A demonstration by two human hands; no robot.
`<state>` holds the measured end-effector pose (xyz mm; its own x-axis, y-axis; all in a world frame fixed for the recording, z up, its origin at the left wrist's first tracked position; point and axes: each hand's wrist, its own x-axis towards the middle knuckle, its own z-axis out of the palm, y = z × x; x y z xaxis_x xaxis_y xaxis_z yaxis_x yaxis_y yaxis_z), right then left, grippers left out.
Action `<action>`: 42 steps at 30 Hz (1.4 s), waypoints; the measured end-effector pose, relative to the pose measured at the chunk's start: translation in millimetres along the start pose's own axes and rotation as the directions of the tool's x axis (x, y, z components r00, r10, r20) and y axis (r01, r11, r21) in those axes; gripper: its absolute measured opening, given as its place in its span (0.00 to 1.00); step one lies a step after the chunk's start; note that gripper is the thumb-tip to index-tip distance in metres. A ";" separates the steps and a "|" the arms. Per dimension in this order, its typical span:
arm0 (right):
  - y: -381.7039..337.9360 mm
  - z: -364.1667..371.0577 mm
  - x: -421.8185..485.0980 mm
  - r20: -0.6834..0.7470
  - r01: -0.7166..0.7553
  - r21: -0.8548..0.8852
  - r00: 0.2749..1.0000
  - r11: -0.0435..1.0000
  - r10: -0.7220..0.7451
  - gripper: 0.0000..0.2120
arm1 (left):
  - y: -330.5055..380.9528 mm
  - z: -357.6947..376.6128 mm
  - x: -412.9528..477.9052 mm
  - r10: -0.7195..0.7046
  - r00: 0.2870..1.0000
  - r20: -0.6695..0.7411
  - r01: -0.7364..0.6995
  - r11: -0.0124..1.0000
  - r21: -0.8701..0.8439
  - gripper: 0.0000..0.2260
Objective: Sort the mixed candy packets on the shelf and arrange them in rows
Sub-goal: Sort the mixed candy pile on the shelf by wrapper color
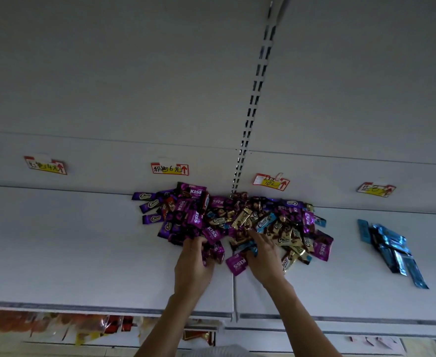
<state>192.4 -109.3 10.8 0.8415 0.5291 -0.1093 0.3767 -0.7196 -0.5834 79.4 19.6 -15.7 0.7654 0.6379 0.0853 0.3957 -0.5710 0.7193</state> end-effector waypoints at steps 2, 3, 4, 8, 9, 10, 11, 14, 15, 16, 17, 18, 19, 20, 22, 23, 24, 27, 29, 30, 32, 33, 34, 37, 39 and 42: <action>-1.4 9.1 0.0 -0.021 0.016 0.021 1.000 1.000 -0.015 0.18 | 0.8 4.0 -0.5 0.076 0.997 0.020 -0.075 0.997 -0.033 0.17; -2.5 12.3 -1.9 -0.031 0.020 0.022 0.999 1.000 -0.019 0.14 | 1.7 5.3 -0.6 0.100 0.994 0.032 -0.099 0.994 -0.040 0.16; -1.4 15.2 -3.6 -0.034 0.028 0.020 0.999 0.999 -0.027 0.12 | 2.5 6.4 -0.7 0.121 0.992 0.041 -0.119 0.992 -0.044 0.15; 2.4 14.6 -1.7 -0.046 0.070 -0.008 0.996 0.998 -0.070 0.14 | 0.9 11.1 -2.7 0.140 0.987 0.073 -0.137 0.989 -0.047 0.13; 1.8 13.5 -0.6 -0.047 0.080 -0.021 0.996 0.997 -0.080 0.14 | 0.3 11.8 -3.1 0.136 0.987 0.080 -0.132 0.990 -0.045 0.14; 1.2 13.1 0.3 -0.049 0.097 -0.034 0.994 0.995 -0.099 0.13 | -0.2 12.8 -2.8 0.127 0.988 0.087 -0.123 0.991 -0.045 0.13; -0.2 13.0 0.3 -0.043 0.112 -0.041 0.993 0.993 -0.114 0.12 | -0.5 13.4 -2.0 0.117 0.989 0.090 -0.113 0.993 -0.046 0.13; -1.9 14.4 -0.1 -0.046 0.145 0.022 0.989 0.989 -0.144 0.07 | 3.2 12.5 2.1 0.085 0.993 0.084 -0.082 0.996 -0.047 0.13; -3.3 14.4 -0.6 -0.056 0.136 0.059 0.990 0.989 -0.133 0.06 | 4.5 11.7 4.0 0.081 0.993 0.081 -0.078 0.996 -0.038 0.14; -5.2 14.0 -1.1 -0.077 0.122 0.093 0.990 0.988 -0.115 0.06 | 5.9 11.0 5.7 0.081 0.994 0.077 -0.079 0.997 -0.028 0.15; -7.5 13.4 -1.7 -0.100 0.114 0.124 0.990 0.986 -0.102 0.06 | 7.7 10.2 7.7 0.073 0.994 0.081 -0.071 0.997 -0.030 0.17; -10.1 13.0 -2.7 -0.122 0.126 0.155 0.987 0.980 -0.107 0.05 | 10.0 9.3 9.9 0.050 0.994 0.094 -0.046 0.998 -0.050 0.18; -12.9 13.1 -4.2 -0.131 0.153 0.186 0.983 0.971 -0.129 0.04 | 12.3 8.4 12.0 0.018 0.994 0.107 -0.009 0.996 -0.089 0.19; -15.9 13.1 -5.7 -0.134 0.193 0.208 0.977 0.959 -0.167 0.04 | 15.0 7.5 13.9 -0.015 0.994 0.113 0.030 0.990 -0.139 0.19; -22.0 10.7 -8.4 -0.125 0.257 0.240 0.964 0.936 -0.233 0.04 | 19.6 5.2 16.8 -0.066 0.993 0.097 0.087 0.968 -0.236 0.15; -24.6 7.4 -8.6 -0.112 0.269 0.259 0.962 0.928 -0.248 0.04 | 21.4 3.9 17.7 -0.086 0.993 0.084 0.106 0.954 -0.280 0.13; -28.0 2.9 -8.3 -0.093 0.283 0.283 0.959 0.916 -0.268 0.04 | 22.9 2.5 18.2 -0.107 0.992 0.072 0.124 0.937 -0.328 0.11; -33.9 -7.1 -2.5 0.000 0.282 0.376 0.952 0.883 -0.305 0.04 | 25.6 -1.8 18.9 -0.173 0.983 0.054 0.179 0.880 -0.439 0.07; -30.4 -6.6 7.5 -0.131 0.267 0.365 0.963 0.892 -0.235 0.06 | 28.2 -6.1 19.1 -0.170 0.984 0.047 0.172 0.862 -0.476 0.09; -24.6 -3.1 16.3 -0.200 0.246 0.313 0.961 0.917 -0.190 0.06 | 29.1 -8.6 19.7 -0.153 0.987 0.040 0.153 0.865 -0.478 0.10; -15.8 2.7 33.5 -0.127 0.093 0.158 0.989 0.983 -0.073 0.13 | 28.0 -13.5 24.1 -0.109 0.994 0.020 0.106 0.887 -0.450 0.12; -13.5 5.0 40.2 -0.016 0.004 0.075 1.000 0.997 -0.002 0.16 | 25.4 -15.0 27.8 -0.085 0.996 0.002 0.078 0.903 -0.422 0.12; -13.1 6.4 45.2 0.066 -0.051 0.008 0.997 0.999 0.051 0.18 | 22.9 -15.9 32.1 -0.062 0.998 -0.013 0.052 0.922 -0.384 0.11; -17.3 10.8 49.1 0.094 -0.063 -0.020 0.993 0.998 0.065 0.18 | 16.3 -13.8 47.2 -0.011 1.000 -0.007 0.009 0.967 -0.255 0.11; -20.7 11.4 44.0 0.061 -0.018 -0.007 0.998 1.000 0.018 0.16 | 13.7 -9.0 55.5 0.027 1.000 0.011 -0.024 0.984 -0.176 0.12; -22.3 7.2 38.1 -0.036 0.015 0.146 0.999 0.989 -0.010 0.11 | 13.1 1.0 67.1 0.118 0.993 0.006 -0.118 0.993 -0.012 0.16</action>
<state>213.2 -69.9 13.8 0.8514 0.5193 -0.0743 0.3287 -0.6385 -0.6959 136.5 54.4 -1.3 0.8098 0.5630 0.1651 0.2968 -0.6358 0.7125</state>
